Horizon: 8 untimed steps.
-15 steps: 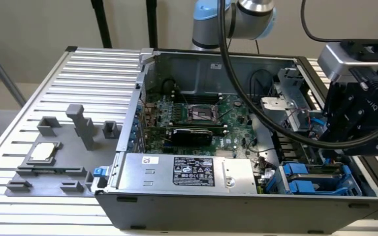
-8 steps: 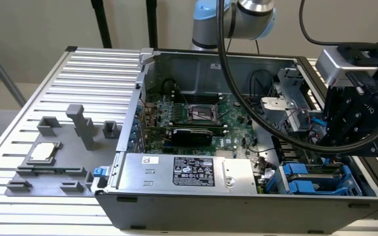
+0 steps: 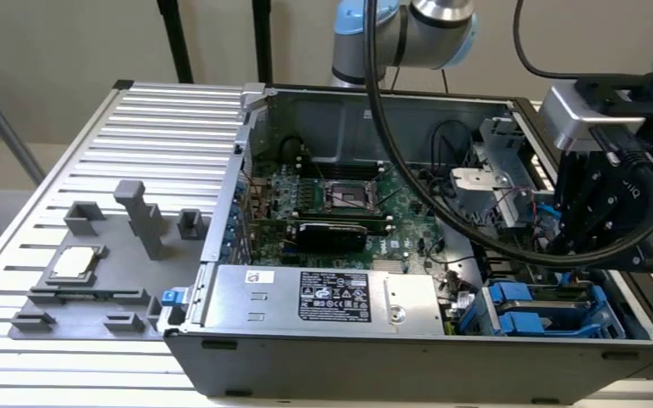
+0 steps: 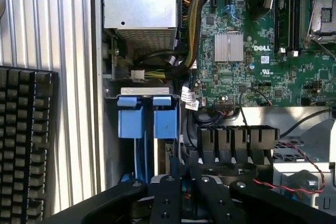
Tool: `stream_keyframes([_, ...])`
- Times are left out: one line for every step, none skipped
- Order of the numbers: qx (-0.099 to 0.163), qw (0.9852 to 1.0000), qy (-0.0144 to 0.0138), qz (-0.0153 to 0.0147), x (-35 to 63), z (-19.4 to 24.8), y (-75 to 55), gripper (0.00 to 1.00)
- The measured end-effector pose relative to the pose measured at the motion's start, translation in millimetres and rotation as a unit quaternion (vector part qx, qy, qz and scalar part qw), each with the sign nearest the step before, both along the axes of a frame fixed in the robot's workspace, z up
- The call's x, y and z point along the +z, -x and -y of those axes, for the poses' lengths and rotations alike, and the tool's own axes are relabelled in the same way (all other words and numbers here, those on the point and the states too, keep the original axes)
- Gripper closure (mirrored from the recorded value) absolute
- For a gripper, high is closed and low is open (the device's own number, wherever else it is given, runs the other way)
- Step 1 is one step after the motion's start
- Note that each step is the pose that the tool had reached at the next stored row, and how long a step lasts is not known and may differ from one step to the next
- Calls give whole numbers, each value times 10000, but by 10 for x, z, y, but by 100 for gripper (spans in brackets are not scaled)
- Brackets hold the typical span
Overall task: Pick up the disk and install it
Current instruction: 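Insert the second disk wire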
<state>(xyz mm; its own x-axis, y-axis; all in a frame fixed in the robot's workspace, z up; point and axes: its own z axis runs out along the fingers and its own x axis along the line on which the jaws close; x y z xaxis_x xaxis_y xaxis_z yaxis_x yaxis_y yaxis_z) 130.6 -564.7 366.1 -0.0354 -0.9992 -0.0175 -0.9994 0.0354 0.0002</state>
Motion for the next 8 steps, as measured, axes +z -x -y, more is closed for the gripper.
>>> stream_keyframes([0, 10000, -7, 14, -1, 7, 26, 100])
stream_keyframes([0, 10000, -16, 31, -3, 15, 47, 100])
stream_keyframes([0, 10000, -32, 57, -7, 25, 60, 100])
stream_keyframes([1, 9999, -56, 97, -10, 36, 67, 100])
stream_keyframes([4, 9999, -66, 132, -15, 47, 73, 100])
stream_keyframes([8, 9998, -74, 164, -21, 60, 79, 100])
stream_keyframes([13, 9998, -83, 188, -30, 78, 82, 100])
stream_keyframes([19, 9997, -91, 204, -39, 96, 87, 100])
